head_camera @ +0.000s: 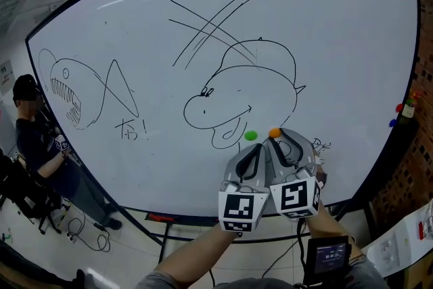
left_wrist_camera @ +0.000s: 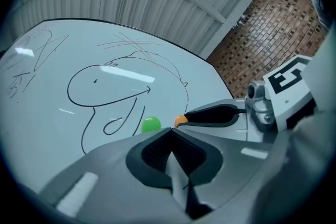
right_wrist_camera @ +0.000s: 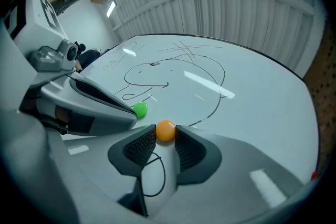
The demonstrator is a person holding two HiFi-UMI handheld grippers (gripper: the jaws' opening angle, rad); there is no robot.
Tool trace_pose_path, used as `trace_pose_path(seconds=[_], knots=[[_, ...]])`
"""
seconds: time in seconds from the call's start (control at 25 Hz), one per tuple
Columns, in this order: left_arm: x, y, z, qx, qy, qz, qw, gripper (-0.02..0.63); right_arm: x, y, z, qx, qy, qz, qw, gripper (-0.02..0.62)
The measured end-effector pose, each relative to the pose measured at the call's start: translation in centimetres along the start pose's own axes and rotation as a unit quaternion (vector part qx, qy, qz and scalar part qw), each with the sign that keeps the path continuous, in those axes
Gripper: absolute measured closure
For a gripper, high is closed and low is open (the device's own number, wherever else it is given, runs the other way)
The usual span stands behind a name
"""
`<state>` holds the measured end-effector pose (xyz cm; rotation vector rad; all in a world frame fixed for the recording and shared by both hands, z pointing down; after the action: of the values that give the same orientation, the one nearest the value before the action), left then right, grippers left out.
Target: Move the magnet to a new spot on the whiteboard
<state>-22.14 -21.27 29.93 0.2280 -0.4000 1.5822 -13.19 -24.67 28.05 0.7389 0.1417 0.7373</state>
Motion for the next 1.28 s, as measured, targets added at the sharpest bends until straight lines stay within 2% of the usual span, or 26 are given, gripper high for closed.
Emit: trace_pose_path(seconds=[0.24,0.56,1.28], knots=[[-1.3,-3.6,0.1,0.010,-0.002,0.026,0.9996,0.611,2.3,-2.5,2.5,-0.021,0.017,0.011,1.000,0.472],[-3.6,-10.4,0.7,0.020,-0.002,0.070,0.9973,0.611,6.8,-7.1,7.0,-0.050,0.045,0.039,0.997,0.472],[-9.7,-29.0,3.0,0.048,0.010,0.178,0.9829,0.611,19.0,-19.4,19.9,-0.106,0.128,0.122,0.979,0.472]])
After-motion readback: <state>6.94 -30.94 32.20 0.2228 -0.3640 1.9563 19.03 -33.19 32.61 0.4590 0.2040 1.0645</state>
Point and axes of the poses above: the fingertips, and each gripper's own axes: x backward along the fingers, y to its left, z out of its underside, the point moved 7 cm from there along x, backward along the fingers, and after that the axes turned 12 degrees about -z, right-handed, at the moved point
